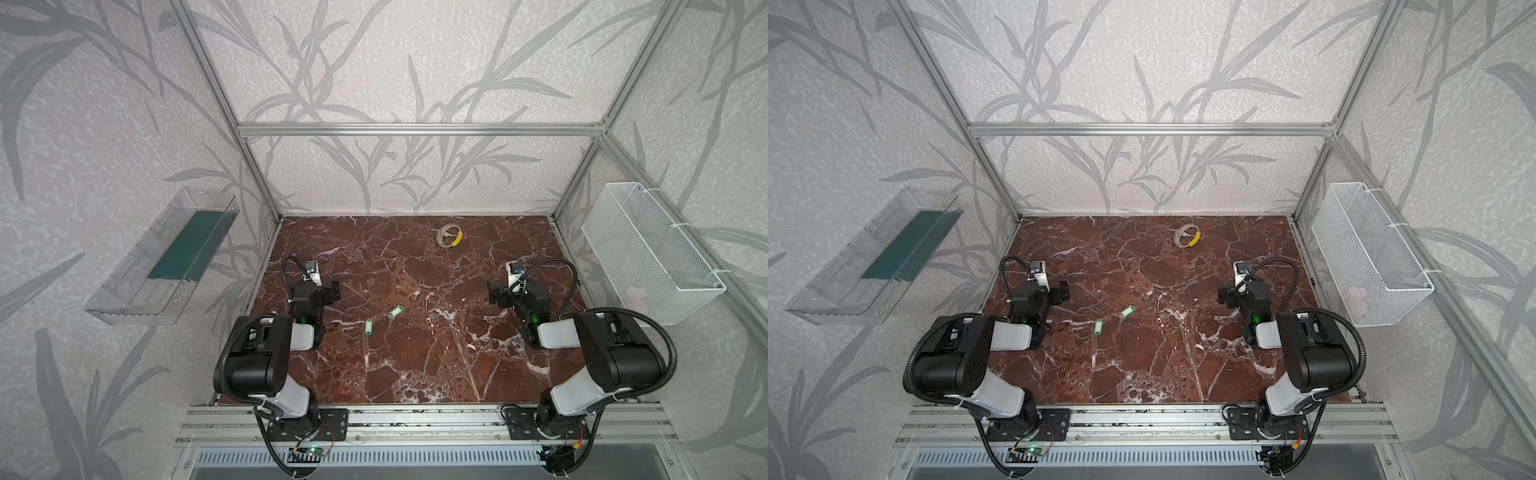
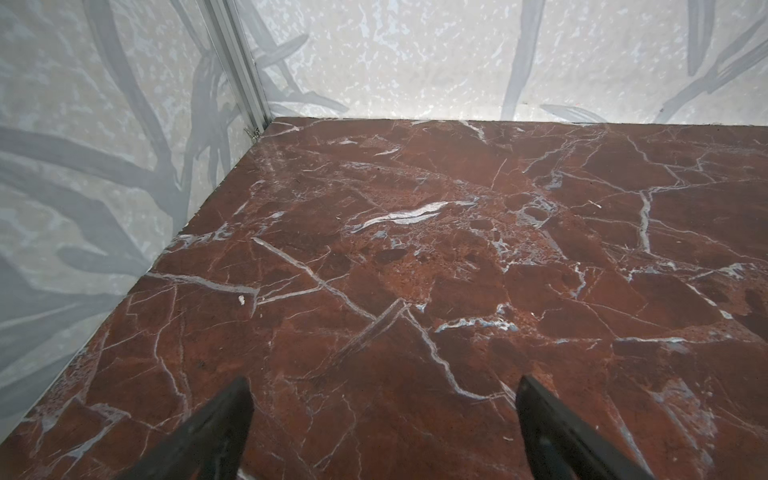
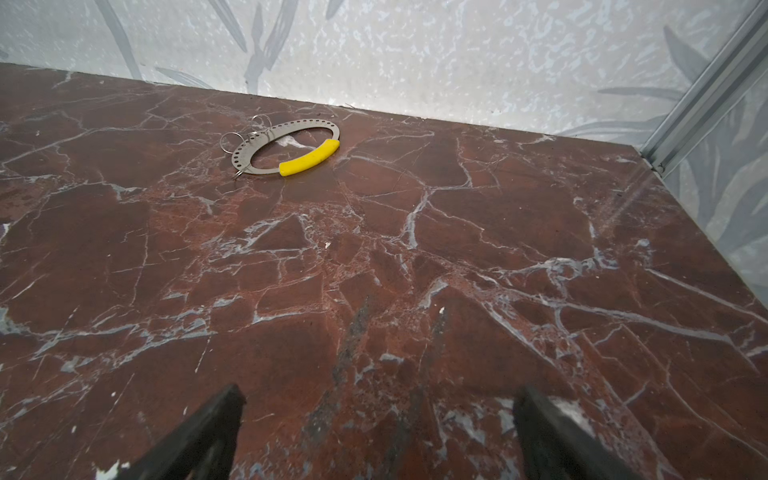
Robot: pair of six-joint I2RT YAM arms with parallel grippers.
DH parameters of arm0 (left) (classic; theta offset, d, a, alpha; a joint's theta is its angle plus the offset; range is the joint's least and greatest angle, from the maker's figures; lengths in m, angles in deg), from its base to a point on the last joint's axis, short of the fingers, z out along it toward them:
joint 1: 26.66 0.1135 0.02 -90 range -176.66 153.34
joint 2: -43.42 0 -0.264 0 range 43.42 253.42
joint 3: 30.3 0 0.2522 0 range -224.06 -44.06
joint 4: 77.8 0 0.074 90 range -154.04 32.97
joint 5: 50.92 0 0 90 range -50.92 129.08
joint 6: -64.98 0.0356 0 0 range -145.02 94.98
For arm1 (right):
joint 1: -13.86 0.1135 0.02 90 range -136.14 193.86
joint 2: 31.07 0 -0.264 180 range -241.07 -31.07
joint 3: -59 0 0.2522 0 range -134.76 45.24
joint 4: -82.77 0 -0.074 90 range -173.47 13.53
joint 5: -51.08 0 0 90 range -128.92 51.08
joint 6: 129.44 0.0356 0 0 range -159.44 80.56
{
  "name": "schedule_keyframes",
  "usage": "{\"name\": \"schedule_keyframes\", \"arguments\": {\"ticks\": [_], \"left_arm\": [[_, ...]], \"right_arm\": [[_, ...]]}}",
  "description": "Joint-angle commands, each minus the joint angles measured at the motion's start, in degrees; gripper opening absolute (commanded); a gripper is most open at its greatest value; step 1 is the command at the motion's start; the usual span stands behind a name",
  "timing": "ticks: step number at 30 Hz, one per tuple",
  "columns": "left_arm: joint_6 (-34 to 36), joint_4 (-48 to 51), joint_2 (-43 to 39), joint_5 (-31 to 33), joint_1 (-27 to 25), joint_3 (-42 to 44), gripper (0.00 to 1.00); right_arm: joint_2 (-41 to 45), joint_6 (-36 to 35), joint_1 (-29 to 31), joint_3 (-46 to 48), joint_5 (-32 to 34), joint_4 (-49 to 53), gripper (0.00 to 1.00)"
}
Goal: Put the keys on the keyring
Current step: 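Move both grippers forward from rest over the table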
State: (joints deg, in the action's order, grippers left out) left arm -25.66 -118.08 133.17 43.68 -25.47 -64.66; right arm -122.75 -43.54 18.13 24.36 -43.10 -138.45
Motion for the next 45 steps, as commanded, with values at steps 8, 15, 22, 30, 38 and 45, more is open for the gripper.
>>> {"name": "schedule_keyframes", "arguments": {"ticks": [8,15,22,30,38,45], "left_arm": [[-0.1,-1.2,0.0,0.6,-0.2,-0.5,0.99],[-0.5,-0.4,0.0,1.7,-0.2,-0.9,1.00],[-0.5,-0.3,0.0,1.7,-0.1,-0.9,0.99],[-0.6,-0.1,0.1,1.6,-0.1,-1.0,0.99],[-1.7,11.0,-7.4,5.3,-0.2,-4.0,0.99],[-7.7,40.1,-22.5,-0.8,-0.7,-13.9,0.94]], "right_arm": [[0.8,0.1,-0.3,-0.7,-0.6,-0.8,0.99],[0.9,0.2,-0.4,-0.7,-0.6,-0.8,0.99],[0.8,0.3,-0.6,-0.7,-0.8,-0.9,0.99],[0.8,0.3,-0.6,-0.8,-0.8,-0.9,0.99],[9.2,1.3,-0.6,1.1,2.3,2.5,0.97],[31.3,3.1,0.9,-7.2,1.3,33.8,0.90]]}}
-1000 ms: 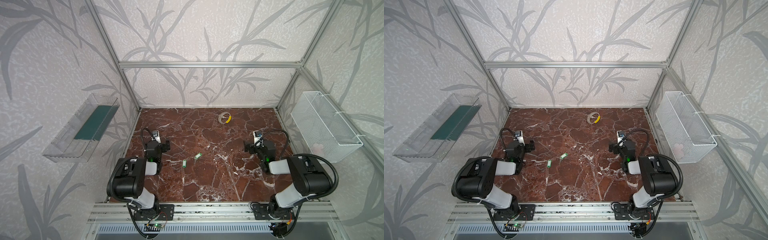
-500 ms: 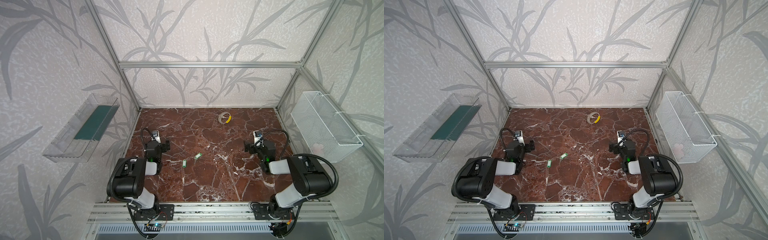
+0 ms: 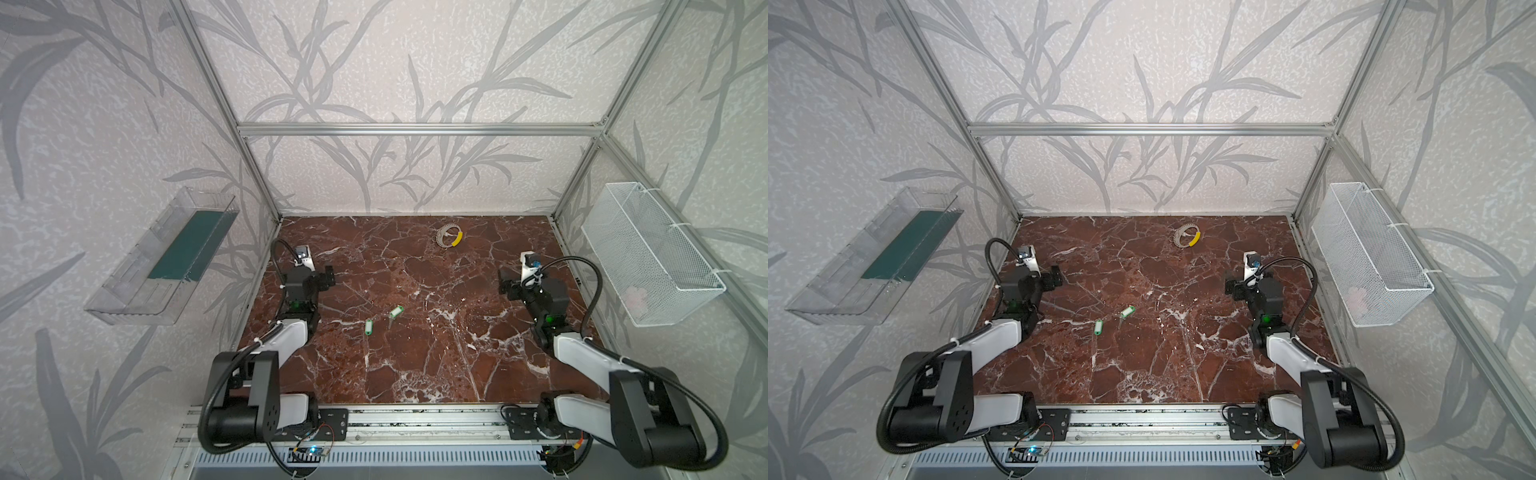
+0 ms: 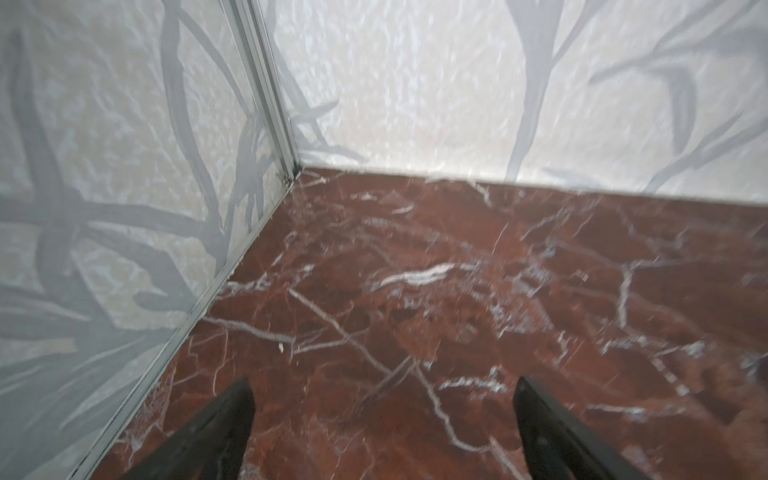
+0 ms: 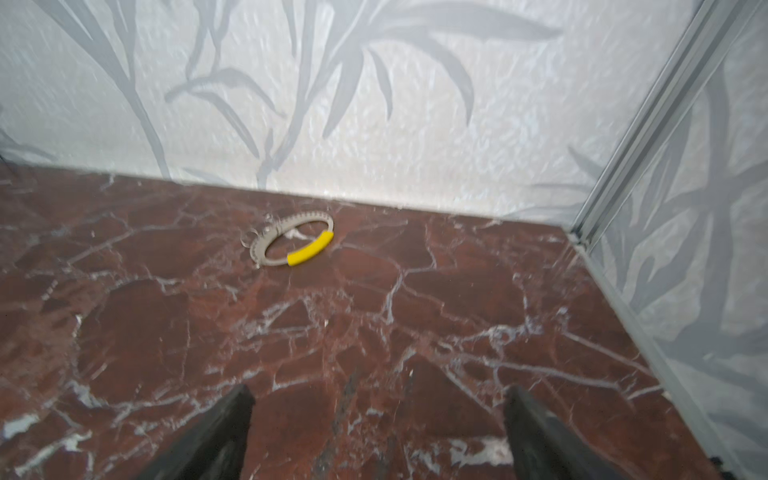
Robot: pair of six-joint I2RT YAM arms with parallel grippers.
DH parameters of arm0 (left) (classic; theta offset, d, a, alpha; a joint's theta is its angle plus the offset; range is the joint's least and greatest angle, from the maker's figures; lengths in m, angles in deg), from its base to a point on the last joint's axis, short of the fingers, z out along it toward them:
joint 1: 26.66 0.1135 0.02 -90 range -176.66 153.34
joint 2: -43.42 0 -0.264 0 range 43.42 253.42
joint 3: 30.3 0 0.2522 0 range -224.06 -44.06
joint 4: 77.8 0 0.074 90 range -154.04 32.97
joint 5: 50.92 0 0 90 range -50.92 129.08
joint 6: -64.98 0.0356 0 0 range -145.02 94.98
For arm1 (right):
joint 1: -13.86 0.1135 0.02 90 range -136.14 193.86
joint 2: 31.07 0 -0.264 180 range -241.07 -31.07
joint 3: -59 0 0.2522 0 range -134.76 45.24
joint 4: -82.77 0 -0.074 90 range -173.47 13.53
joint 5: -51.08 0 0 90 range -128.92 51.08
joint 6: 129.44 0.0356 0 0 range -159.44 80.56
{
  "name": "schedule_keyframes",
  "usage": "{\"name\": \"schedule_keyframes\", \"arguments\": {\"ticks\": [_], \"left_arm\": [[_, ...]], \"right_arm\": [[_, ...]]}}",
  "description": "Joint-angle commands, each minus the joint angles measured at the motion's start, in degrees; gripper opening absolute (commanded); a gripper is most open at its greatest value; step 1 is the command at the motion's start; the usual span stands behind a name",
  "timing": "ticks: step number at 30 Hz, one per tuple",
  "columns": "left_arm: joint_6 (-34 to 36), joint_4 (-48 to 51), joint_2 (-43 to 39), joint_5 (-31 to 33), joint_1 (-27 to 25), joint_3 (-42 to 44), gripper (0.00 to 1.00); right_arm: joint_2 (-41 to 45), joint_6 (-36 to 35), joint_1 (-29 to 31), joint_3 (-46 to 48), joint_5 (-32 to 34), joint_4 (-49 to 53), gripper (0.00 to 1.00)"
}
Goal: Put the keys on the keyring
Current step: 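Move both grippers forward from rest over the table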
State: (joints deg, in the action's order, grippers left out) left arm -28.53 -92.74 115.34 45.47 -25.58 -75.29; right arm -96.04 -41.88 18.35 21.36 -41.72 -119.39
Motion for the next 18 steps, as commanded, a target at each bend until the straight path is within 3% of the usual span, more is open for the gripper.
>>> {"name": "schedule_keyframes", "arguments": {"ticks": [1,4,8,14,18], "left_arm": [[-6.3,19.0,-6.4,-4.1,-0.8,-4.6,0.91],[-10.6,30.5,-11.0,-4.3,-3.0,-7.8,0.84],[-15.5,42.8,-15.2,-2.5,-10.0,-10.7,0.72],[-27.8,52.9,-13.7,-1.9,-21.5,-12.9,0.45],[-32.2,55.3,-9.2,1.1,-29.0,-14.5,0.41]], "right_arm": [[6.5,1.3,1.7,-6.1,-0.2,20.3,0.88],[10.6,1.3,5.6,-9.8,0.4,33.0,0.84],[13.7,4.4,11.5,-12.9,-0.2,44.6,0.70],[11.8,9.0,22.0,-15.8,1.6,53.6,0.55],[9.6,10.5,26.3,-15.6,2.3,55.2,0.46]]}}
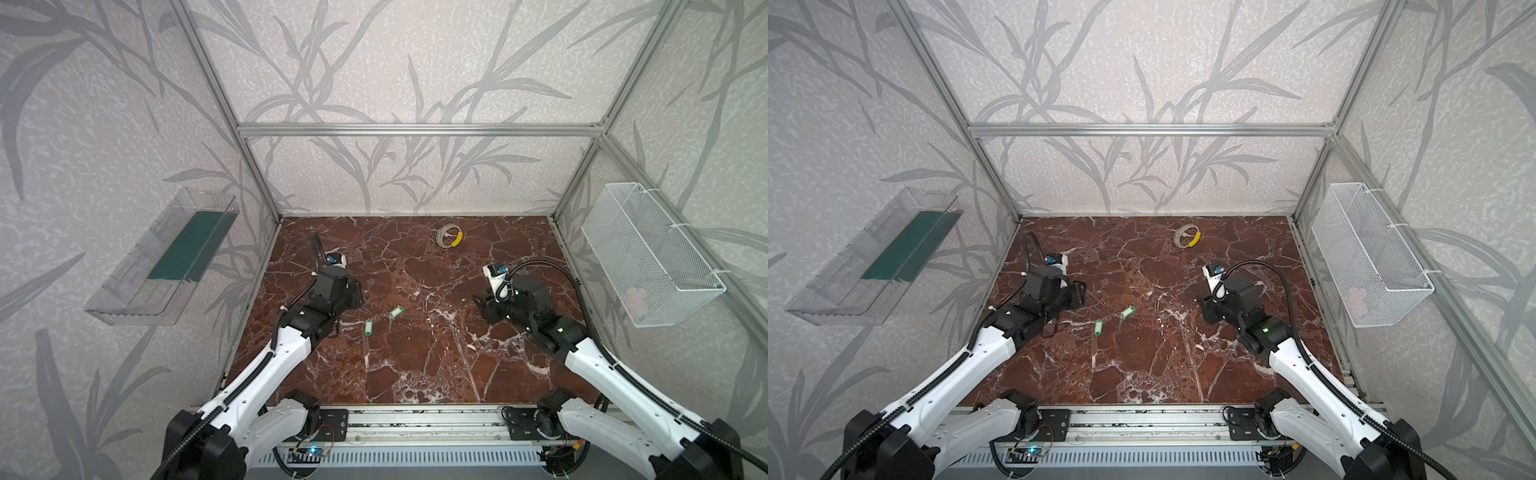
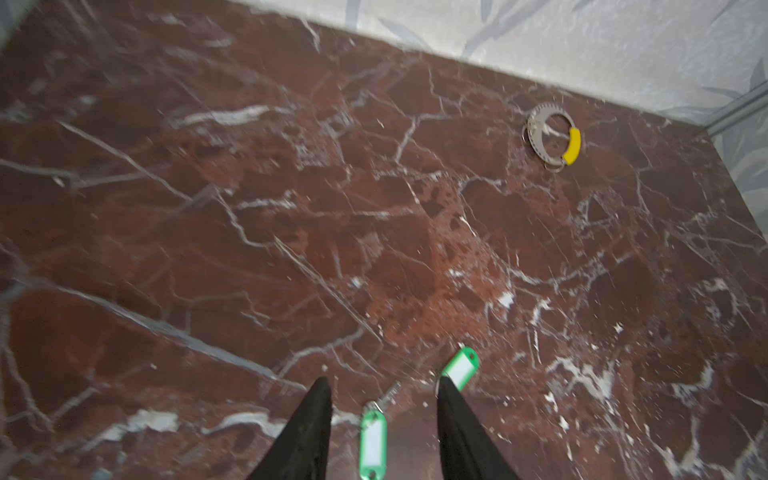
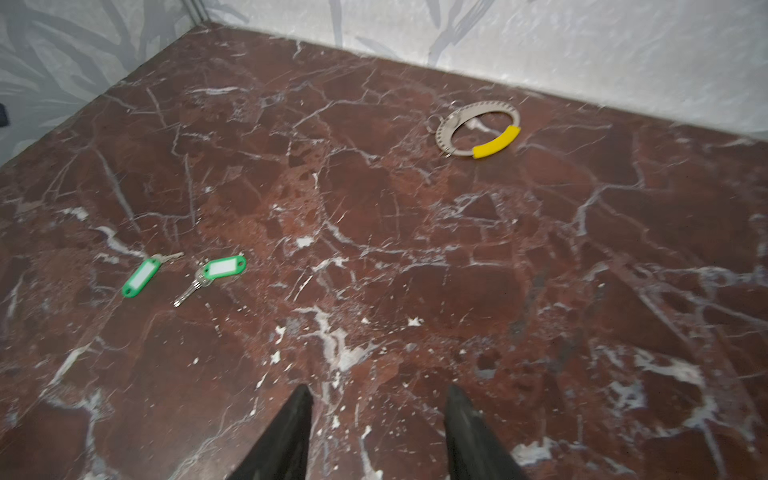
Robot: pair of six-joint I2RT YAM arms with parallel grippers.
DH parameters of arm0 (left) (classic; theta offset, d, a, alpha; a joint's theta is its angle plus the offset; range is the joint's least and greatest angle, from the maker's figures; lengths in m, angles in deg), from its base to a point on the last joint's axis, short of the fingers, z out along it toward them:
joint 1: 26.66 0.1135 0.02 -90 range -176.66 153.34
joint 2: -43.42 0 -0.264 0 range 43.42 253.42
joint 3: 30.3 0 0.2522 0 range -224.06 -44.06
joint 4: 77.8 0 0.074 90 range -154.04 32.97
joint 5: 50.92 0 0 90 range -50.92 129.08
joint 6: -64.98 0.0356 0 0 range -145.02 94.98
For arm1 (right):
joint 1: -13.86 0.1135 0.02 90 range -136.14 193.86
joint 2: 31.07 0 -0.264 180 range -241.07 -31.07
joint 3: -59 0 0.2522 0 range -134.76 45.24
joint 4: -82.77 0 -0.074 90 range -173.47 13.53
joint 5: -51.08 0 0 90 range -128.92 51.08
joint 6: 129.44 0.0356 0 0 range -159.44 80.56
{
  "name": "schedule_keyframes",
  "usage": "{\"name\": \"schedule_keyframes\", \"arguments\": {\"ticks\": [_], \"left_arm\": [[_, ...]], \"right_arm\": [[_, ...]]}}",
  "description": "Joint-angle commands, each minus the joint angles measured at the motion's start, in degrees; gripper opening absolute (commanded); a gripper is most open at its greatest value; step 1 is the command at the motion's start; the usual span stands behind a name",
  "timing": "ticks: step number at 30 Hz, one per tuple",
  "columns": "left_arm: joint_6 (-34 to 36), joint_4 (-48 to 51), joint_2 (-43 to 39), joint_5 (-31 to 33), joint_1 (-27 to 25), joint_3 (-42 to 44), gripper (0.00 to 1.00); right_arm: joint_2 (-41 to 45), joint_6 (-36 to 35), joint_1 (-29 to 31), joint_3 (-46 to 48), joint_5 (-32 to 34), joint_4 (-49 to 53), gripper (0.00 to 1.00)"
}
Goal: Put the keys on the keyring
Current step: 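Move both grippers forward from rest over the table, then reach the right gripper to the keyring plate while the left hovers over keys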
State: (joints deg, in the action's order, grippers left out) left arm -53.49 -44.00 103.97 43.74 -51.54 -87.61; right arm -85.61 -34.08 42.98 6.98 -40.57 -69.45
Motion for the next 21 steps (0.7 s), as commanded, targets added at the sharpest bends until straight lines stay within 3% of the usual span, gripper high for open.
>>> {"name": "schedule_keyframes", "arguments": {"ticks": [1,11,17,21], "left_arm": [[-8.3,6.6,3.7,2.5,-4.2,-2.6,0.41],[-14.4,7.6,18.9,0.7,-10.7,-8.9,0.33],[-13.0,7.0,24.1,-0.4,-11.3,-12.7,0.32],[-10.2,5.4,25.3,-1.1,-11.3,-14.5,0.32]], "right_arm": [[-1.2,3.3,2.0,-0.9,0.8,5.2,0.44],[0.6,5.5,2.3,2.6,2.6,6.0,0.42],[-2.0,5.6,2.3,2.2,2.8,5.6,0.41],[-8.5,4.0,2.0,-2.5,2.5,3.3,0.41]]}}
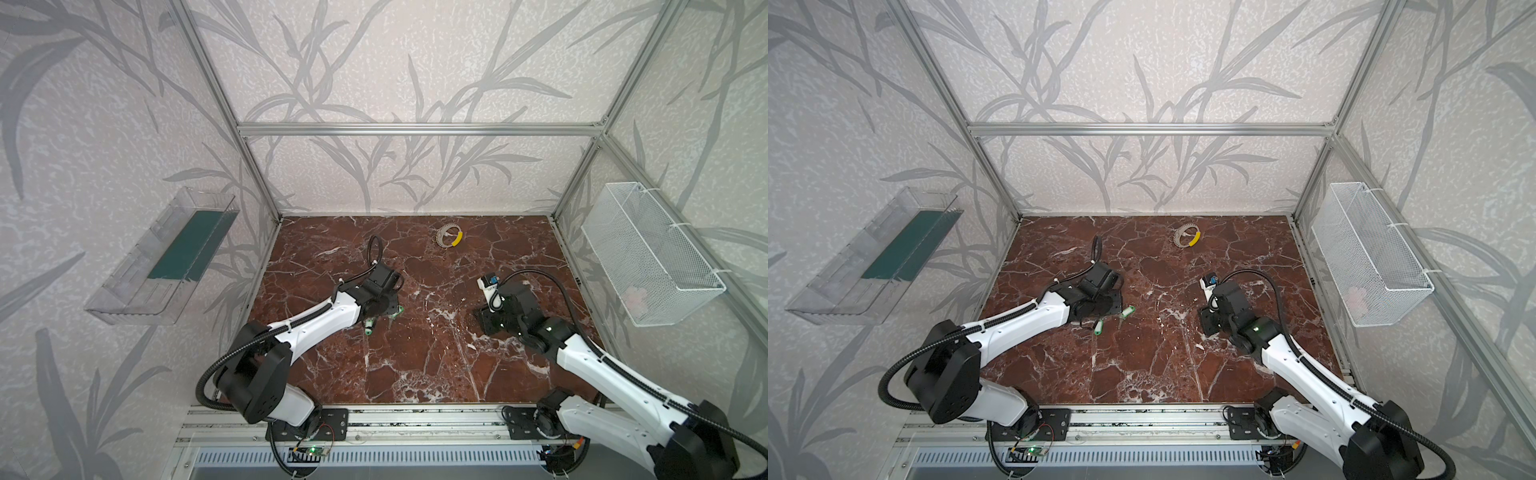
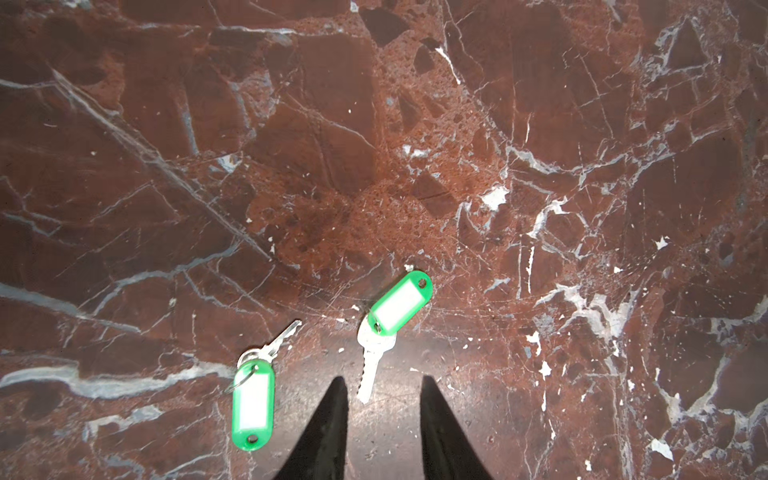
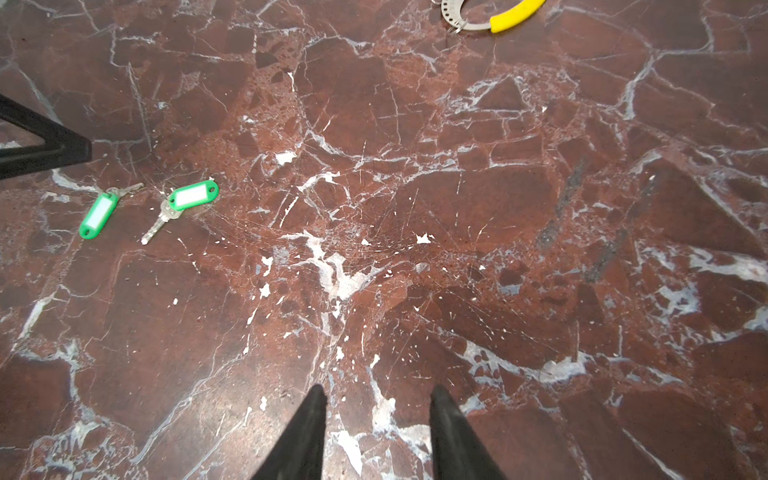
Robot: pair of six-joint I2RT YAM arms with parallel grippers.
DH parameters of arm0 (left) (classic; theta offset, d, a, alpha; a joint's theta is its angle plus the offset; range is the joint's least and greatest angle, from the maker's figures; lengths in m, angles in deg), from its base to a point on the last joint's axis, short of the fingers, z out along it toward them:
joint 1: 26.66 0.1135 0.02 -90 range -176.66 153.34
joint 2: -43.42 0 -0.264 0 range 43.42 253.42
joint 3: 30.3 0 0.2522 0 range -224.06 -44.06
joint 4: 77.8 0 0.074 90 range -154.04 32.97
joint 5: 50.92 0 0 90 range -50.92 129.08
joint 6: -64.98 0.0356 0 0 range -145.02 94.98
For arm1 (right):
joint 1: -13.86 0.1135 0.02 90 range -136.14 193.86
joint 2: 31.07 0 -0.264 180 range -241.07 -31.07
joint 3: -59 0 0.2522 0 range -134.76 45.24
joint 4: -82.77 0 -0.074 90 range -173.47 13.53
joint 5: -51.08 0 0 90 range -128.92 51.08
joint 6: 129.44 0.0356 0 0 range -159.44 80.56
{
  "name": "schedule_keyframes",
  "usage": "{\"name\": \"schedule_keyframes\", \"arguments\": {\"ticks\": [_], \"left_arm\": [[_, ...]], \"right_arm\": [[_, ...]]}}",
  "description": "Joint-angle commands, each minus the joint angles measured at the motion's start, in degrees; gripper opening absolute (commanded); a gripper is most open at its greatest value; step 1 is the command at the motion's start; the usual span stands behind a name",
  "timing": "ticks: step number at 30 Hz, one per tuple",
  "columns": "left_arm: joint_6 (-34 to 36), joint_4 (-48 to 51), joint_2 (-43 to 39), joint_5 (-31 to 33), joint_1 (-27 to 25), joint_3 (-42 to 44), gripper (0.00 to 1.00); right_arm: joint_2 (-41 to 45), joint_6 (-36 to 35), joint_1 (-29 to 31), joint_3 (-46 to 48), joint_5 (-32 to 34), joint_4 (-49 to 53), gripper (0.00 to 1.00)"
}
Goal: Put the keys on the keyring
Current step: 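Reach the right gripper to the keyring plate while the left hovers over keys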
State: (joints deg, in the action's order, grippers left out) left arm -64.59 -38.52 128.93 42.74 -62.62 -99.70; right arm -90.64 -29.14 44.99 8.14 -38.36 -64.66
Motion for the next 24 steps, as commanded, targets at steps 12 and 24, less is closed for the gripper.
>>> {"name": "schedule_keyframes", "arguments": {"ticks": [12,24], "left_arm": [[14.8,-0.1,0.6,0.9,2.3,-9.5,0.36],[20.0,-2.9,-2.1,-3.3,6.6,-7.2,0.45]], "right_arm": [[-44.1,4.0,-9.9,-40.6,-4.9,-4.0,0.47],[-69.1,12.4,-10.3,-68.3,-5.3,-4.0,0.53]]}}
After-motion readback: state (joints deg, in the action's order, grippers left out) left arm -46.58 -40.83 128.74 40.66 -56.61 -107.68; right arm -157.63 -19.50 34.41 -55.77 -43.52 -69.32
